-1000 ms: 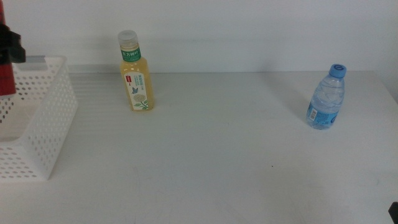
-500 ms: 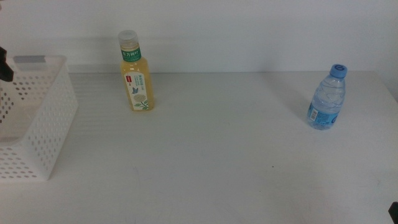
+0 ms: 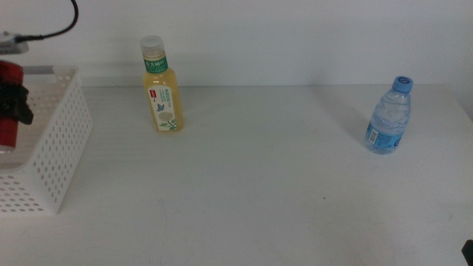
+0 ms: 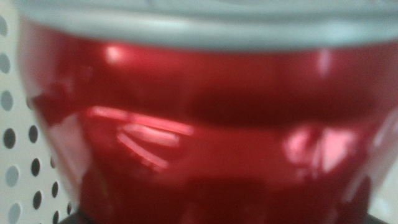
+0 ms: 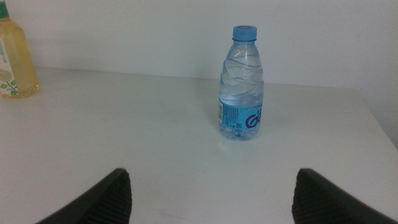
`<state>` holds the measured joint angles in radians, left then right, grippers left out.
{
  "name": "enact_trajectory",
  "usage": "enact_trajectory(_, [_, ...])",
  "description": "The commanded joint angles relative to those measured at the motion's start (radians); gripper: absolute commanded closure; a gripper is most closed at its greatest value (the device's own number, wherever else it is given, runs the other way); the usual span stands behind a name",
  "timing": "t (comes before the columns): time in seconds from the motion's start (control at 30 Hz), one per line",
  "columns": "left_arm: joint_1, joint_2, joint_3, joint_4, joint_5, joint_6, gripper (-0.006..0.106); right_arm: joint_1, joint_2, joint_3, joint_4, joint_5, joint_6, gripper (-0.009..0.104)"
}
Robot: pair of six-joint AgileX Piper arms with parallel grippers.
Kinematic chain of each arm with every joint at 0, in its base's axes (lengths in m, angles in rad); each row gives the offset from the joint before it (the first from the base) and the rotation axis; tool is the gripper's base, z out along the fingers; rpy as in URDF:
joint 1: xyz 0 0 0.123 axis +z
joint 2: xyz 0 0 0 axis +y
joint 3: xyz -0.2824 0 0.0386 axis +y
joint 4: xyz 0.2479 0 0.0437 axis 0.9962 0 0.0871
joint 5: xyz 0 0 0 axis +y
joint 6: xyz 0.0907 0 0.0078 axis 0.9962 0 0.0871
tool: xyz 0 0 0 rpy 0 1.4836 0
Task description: Use arms to grab the bottles and put them into the dustbin to the left of the table.
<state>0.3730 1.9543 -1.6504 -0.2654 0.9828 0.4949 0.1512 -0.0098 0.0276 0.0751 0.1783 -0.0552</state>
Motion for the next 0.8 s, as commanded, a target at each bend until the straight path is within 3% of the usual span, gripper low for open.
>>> enact_trajectory(0.0, [0.000, -0.048, -0.040, -0.005, -0.035, 0.003, 0.105, -0.007, -0.028, -0.007, -0.011, -0.076, -0.005, 0.027])
enact_trajectory(0.27, [-0.001, 0.024, -0.040, 0.001, -0.021, -0.003, 0.105, -0.007, -0.028, -0.007, -0.011, -0.076, -0.005, 0.027])
enact_trajectory(0.43, [-0.001, 0.041, -0.040, -0.005, -0.007, -0.023, 0.094, -0.007, -0.028, -0.007, -0.011, -0.076, -0.005, 0.027])
enact_trajectory(0.53, [-0.001, 0.041, -0.040, -0.008, -0.008, -0.026, 0.077, -0.007, -0.028, -0.007, -0.011, -0.076, -0.005, 0.027])
enact_trajectory(0.77, [-0.006, 0.041, -0.040, -0.031, 0.006, 0.016, 0.026, -0.007, -0.028, -0.007, -0.011, -0.076, -0.005, 0.027])
